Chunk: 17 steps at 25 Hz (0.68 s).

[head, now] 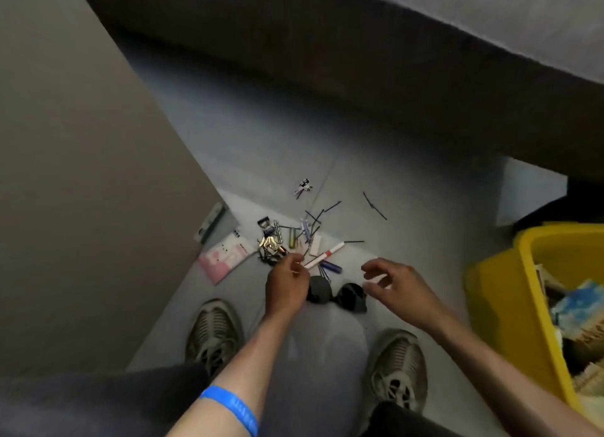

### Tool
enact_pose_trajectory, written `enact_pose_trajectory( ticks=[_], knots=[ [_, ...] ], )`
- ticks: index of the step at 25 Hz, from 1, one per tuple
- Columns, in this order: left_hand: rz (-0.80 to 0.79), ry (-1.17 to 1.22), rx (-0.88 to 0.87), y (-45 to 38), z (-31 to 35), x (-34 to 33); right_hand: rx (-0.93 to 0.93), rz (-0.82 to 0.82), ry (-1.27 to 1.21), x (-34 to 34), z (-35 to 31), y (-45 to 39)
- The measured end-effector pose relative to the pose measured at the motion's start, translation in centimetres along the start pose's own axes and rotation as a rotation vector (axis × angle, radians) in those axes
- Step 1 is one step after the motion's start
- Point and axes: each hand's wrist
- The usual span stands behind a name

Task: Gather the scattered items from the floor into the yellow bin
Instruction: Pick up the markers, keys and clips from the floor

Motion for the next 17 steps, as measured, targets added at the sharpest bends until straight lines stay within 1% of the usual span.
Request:
enact_pose_trajectory(
  ticks=[2,3,4,5,7,8,10,12,14,16,17],
  knots=[
    [-0.070,-0.308,-0.196,-0.7,-2.1,-0.8,0.075,-0.025,0.242,-4.0,1.4,-2.1],
    [-0.100,-0.419,-0.292,-0.8,-2.8,-1.4,0.129,-0.058,0.364,-5.8,2.1,-2.8],
    [-0.114,-0.468,-0.344,-0.9,-3.3,-1.8,0.167,-0.104,0.481,-7.4,2.5,-3.2],
    [-0.102,-0.465,-0.350,-1.1,-3.9,-1.9,0.186,-0.144,0.576,-8.6,2.8,-3.4],
    [-0.022,-0.379,-0.303,-1.4,-4.8,-1.4,0.198,-0.164,0.663,-9.6,2.9,-3.7],
    [0.019,-0.337,-0.265,-1.7,-5.3,-0.9,0.202,-0.134,0.634,-9.8,3.0,-3.7],
    [0.072,-0.309,-0.224,-2.5,-6.2,0.4,0.157,-0.028,0.473,-9.3,3.4,-3.3],
    [0.111,-0.329,-0.206,-3.2,-6.5,1.4,0.024,0.094,0.370,-8.4,4.0,-2.7],
    [0.115,-0.382,-0.210,-3.5,-6.5,1.6,-0.164,0.187,0.313,-7.5,4.4,-2.7],
    [0.109,-0.435,-0.272,-3.5,-6.6,1.6,-0.314,0.222,0.272,-6.6,4.5,-3.4],
    [0.105,-0.458,-0.318,-3.5,-6.7,1.7,-0.355,0.221,0.320,-6.4,4.5,-3.8]
  ],
)
Point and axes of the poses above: each hand's wrist, its own y-axis away from the middle knuckle, its own x-axis out of the back of the hand, z = x × y, and after that the axes turned 2 degrees about x, right-handed
